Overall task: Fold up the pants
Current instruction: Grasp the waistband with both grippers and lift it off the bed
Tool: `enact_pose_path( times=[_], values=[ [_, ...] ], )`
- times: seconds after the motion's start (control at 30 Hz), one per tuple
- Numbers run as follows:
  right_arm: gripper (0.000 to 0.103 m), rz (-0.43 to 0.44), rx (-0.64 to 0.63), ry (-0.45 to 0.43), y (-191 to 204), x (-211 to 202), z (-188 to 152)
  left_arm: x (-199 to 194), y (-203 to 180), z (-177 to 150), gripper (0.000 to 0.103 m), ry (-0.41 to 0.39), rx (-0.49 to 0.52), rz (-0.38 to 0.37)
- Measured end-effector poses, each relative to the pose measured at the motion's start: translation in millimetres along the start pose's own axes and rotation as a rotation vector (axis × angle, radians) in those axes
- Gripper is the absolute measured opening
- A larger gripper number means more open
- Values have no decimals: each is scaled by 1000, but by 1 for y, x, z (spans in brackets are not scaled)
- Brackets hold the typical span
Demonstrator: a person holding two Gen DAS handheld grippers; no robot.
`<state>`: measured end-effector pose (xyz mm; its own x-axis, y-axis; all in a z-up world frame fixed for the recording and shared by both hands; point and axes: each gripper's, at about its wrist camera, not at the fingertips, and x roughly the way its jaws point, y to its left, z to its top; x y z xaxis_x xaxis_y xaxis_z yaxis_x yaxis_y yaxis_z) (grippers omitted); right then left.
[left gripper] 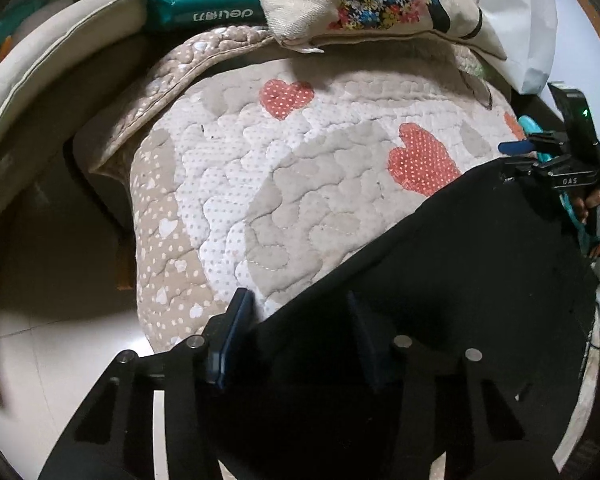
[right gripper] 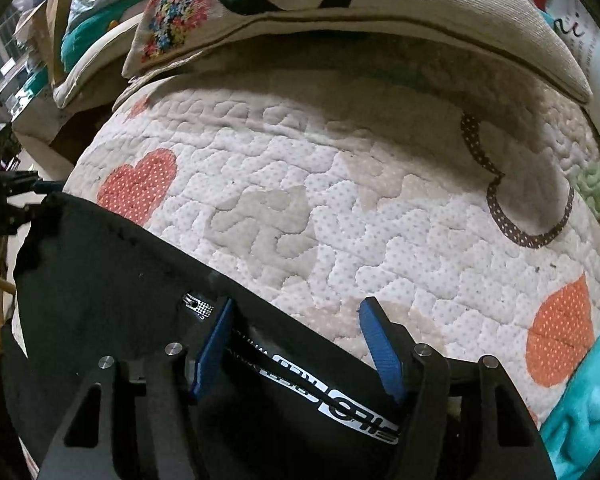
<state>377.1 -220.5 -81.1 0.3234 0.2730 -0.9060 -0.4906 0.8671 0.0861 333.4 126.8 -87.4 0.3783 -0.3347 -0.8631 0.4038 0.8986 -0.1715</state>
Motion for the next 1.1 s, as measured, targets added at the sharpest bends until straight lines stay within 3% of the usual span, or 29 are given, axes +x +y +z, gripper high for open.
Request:
enact_pose_path(
  times=[0.07,0.13,0.2,0.23,0.27,0.43,0.67,1.1],
  values=[
    [63,-8,-13,-5,6,1,-1,3,-8,0,58,-19,28,35],
    [53,-8,-16,-7,9,2,-2,5,-15,2,59,-21,41,67],
    [41,5,-3,6,12,-1,-1,1,-19,3,41,-23,42,78],
    [21,11,-7,13,15,-3,-1,-2,-21,3,14,-32,45,80],
    [13,42,-12,24,21,-4,-1,-5,-24,3,5,-36,47,43],
    [7,5,-26,6,33,-17,-4,-11,-39,-2,5,-52,71,84],
    [3,-17,-25,-22,50,-48,-11,-42,-52,-13,5,-109,45,87],
    [3,-40,-12,-60,87,-117,-72,-118,-100,-71,5,-200,72,87]
  ],
)
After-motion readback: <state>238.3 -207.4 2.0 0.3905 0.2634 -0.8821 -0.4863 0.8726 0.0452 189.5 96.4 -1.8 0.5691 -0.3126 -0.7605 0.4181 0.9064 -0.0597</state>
